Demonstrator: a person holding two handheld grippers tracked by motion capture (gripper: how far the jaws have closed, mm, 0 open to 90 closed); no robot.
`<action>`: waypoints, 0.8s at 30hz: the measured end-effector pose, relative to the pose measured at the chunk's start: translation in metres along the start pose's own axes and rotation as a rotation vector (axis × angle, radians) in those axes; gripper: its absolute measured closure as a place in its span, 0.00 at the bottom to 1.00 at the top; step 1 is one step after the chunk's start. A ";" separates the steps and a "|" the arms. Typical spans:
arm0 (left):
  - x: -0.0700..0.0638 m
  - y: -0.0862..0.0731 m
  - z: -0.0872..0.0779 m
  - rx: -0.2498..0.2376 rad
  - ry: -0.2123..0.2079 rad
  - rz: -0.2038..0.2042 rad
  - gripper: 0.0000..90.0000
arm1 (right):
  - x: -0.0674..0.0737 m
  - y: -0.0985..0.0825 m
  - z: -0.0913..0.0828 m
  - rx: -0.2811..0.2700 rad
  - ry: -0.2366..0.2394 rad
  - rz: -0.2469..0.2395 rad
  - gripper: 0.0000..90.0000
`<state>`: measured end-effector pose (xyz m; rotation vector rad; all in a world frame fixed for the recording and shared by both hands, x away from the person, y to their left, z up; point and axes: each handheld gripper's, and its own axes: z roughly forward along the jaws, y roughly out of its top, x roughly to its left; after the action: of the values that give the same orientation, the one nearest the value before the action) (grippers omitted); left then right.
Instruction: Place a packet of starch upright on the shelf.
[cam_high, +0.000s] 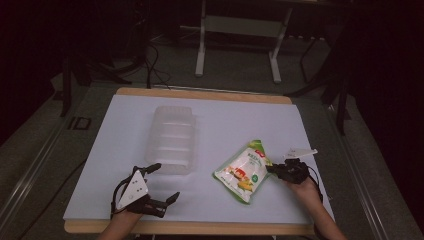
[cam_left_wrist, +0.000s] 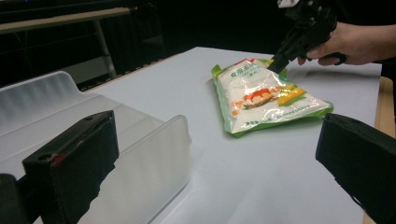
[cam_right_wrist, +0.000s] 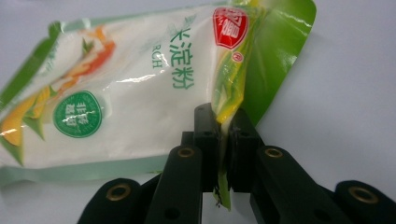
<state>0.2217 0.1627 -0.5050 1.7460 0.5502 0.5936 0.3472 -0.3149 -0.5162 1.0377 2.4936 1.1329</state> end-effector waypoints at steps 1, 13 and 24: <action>0.000 0.000 0.000 0.001 0.000 0.000 0.00 | 0.001 0.002 -0.002 -0.003 -0.002 -0.009 0.95; -0.001 0.000 0.000 0.004 -0.003 0.002 0.00 | 0.014 0.019 -0.021 -0.084 -0.010 -0.083 0.95; -0.003 0.000 0.002 0.013 -0.015 0.004 0.00 | 0.039 0.038 -0.040 -0.205 -0.029 -0.246 0.95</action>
<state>0.2208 0.1596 -0.5054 1.7627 0.5418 0.5803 0.3203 -0.2948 -0.4579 0.6669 2.3422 1.2527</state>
